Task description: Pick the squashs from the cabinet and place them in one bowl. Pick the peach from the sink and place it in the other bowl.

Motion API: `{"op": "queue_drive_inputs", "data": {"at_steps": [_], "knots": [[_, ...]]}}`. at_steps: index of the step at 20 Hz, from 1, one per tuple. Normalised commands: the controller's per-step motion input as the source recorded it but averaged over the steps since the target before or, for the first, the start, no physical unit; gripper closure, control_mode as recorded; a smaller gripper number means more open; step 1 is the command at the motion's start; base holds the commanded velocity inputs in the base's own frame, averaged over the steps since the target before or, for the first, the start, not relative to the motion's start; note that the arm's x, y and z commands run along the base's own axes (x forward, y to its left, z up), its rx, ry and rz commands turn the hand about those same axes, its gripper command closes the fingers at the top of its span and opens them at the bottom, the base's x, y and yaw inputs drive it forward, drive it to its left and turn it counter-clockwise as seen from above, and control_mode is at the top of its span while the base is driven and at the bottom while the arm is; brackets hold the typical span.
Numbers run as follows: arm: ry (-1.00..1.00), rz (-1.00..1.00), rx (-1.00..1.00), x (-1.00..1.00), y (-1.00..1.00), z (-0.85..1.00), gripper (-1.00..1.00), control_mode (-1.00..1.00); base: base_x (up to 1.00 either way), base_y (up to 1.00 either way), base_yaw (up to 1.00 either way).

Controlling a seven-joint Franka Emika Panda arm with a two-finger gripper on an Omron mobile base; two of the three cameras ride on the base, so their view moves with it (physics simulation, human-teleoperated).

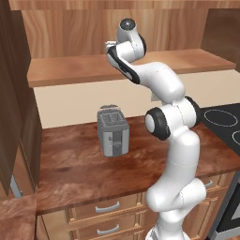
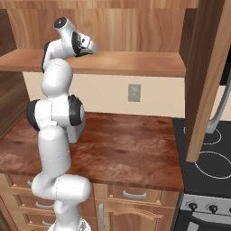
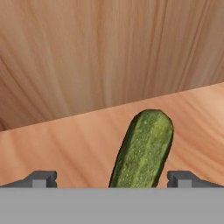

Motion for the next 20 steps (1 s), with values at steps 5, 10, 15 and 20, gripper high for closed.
{"op": "queue_drive_inputs", "data": {"at_steps": [5,10,15,20], "knots": [[0.00,0.00,0.00,0.00,0.00,0.00,-1.00,-1.00,0.00,0.00,0.00],[0.00,0.00,0.00,0.00,0.00,0.00,1.00,-1.00,0.00,0.00,0.00],[0.00,0.00,0.00,0.00,0.00,0.00,1.00,-1.00,0.00,0.00,0.00],[0.02,0.00,0.00,0.10,-0.01,0.00,1.00,-1.00,0.00,0.00,0.00]]}}
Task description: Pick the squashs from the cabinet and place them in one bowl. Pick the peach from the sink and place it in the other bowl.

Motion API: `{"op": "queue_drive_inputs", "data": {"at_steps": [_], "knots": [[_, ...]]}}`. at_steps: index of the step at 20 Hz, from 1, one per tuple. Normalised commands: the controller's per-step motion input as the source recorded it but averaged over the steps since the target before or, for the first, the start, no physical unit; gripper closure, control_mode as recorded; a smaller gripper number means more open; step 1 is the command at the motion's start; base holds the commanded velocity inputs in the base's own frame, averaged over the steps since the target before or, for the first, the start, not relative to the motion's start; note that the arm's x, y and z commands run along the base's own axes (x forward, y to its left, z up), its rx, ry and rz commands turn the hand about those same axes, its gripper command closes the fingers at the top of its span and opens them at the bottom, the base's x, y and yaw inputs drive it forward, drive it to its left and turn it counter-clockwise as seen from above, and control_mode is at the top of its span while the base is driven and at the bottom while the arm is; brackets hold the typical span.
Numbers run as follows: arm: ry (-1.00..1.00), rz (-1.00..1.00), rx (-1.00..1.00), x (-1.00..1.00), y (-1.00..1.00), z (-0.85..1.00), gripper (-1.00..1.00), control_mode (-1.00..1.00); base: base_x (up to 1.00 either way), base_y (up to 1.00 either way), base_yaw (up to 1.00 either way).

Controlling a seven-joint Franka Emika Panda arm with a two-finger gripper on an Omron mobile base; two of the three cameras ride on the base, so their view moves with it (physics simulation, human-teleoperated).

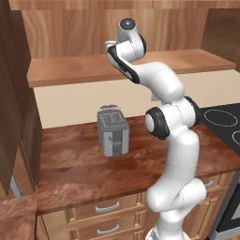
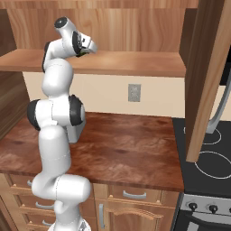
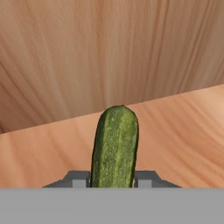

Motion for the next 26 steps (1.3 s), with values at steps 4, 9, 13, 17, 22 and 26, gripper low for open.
{"op": "queue_drive_inputs", "data": {"at_steps": [4,9,13,17,22,26], "knots": [[0.00,0.00,0.00,0.00,0.00,0.00,1.00,-1.00,0.00,0.00,0.00],[0.00,0.00,0.00,-0.25,0.00,0.00,1.00,-1.00,0.00,0.00,0.00],[0.00,0.00,0.00,-0.33,0.00,-0.01,1.00,-1.00,0.00,0.00,0.00],[-0.04,0.00,0.00,-0.43,0.01,-0.09,1.00,-1.00,0.00,0.00,0.00],[-0.12,0.00,0.00,-0.50,0.04,0.00,1.00,-1.00,0.00,0.00,0.00],[-0.18,0.00,0.00,-0.64,0.08,0.00,1.00,-1.00,0.00,0.00,0.00]]}}
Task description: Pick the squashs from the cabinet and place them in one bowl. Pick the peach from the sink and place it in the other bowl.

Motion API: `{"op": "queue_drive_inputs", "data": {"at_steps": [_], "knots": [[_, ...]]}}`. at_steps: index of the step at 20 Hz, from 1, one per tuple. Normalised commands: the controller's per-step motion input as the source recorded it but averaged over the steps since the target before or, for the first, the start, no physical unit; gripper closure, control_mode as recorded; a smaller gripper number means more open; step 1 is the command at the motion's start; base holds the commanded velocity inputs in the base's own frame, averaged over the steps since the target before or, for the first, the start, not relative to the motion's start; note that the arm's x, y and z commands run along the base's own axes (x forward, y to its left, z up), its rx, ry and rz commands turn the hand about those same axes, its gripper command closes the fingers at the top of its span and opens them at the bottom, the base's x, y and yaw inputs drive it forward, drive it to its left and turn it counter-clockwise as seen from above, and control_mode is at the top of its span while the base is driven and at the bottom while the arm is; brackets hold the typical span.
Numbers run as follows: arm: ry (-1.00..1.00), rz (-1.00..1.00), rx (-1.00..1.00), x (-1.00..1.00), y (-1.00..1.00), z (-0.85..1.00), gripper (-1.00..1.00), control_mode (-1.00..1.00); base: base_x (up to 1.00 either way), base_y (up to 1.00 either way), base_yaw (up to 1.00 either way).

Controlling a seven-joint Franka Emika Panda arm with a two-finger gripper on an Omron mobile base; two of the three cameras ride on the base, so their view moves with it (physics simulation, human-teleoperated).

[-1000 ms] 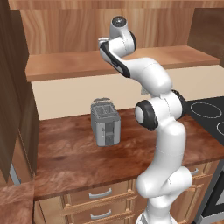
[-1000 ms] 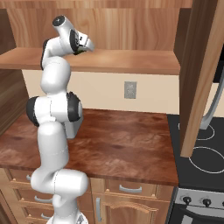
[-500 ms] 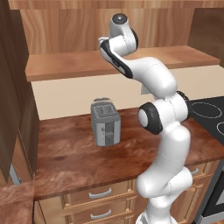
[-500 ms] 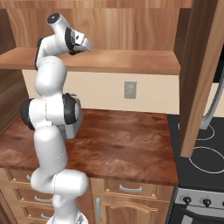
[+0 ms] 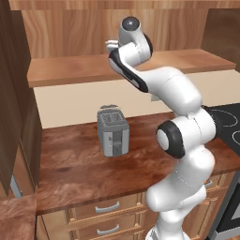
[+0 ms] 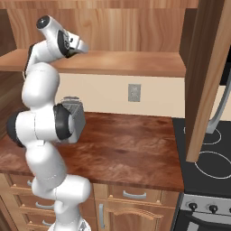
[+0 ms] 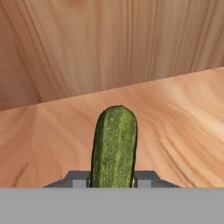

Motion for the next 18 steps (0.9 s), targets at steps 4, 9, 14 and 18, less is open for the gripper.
{"op": "queue_drive_inputs", "data": {"at_steps": [4,9,14,18], "knots": [[-0.18,0.00,0.00,-0.84,0.06,0.00,1.00,-1.00,0.00,0.00,0.00],[-0.09,0.01,0.01,-0.90,0.01,0.08,1.00,-1.00,0.00,0.00,0.00],[0.00,0.00,0.06,-0.86,0.00,0.19,1.00,-1.00,0.00,0.00,0.00],[0.05,0.01,0.12,-0.67,0.00,0.52,1.00,-1.00,0.00,0.00,0.00]]}}
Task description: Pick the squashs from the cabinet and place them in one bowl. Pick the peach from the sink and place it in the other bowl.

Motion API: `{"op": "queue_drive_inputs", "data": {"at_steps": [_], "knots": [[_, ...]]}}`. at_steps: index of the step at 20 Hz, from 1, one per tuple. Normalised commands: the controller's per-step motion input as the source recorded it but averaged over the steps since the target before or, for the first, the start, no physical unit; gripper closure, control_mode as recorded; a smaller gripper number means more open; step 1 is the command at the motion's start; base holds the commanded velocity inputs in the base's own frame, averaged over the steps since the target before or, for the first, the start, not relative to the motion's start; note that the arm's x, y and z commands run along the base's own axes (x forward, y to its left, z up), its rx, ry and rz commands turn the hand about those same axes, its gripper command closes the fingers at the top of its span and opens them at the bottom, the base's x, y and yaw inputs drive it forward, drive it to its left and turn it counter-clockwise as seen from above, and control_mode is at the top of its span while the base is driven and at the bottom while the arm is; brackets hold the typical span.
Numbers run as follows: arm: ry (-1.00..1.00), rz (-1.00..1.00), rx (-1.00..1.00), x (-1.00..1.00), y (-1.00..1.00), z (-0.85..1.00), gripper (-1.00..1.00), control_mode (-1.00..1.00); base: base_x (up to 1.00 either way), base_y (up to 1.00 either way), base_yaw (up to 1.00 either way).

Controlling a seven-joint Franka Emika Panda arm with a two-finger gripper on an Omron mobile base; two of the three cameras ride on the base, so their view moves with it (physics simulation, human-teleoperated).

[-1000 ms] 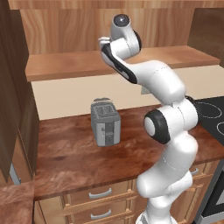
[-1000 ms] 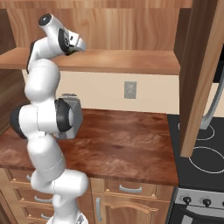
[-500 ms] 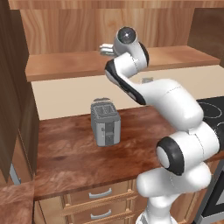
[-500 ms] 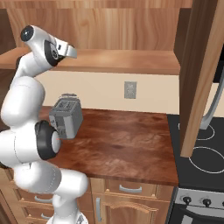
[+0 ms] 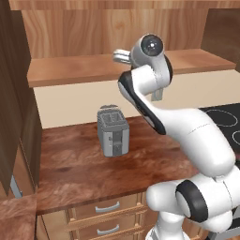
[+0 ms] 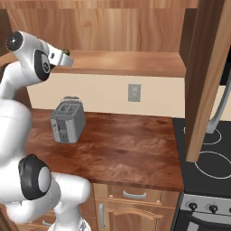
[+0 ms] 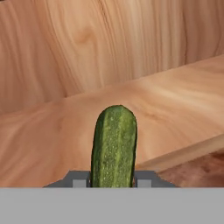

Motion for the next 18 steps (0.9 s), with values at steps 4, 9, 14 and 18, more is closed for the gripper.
{"op": "queue_drive_inputs", "data": {"at_steps": [4,9,14,18], "knots": [[0.07,0.00,0.13,-0.73,0.00,0.42,1.00,-1.00,0.00,0.00,0.00],[0.09,0.00,0.09,-0.76,0.00,0.15,1.00,-1.00,0.00,0.00,0.00],[0.12,0.00,0.01,-0.63,0.00,-0.02,1.00,-1.00,0.00,0.00,0.00],[0.13,0.01,0.01,-0.60,0.00,0.00,1.00,-1.00,0.00,0.00,0.00]]}}
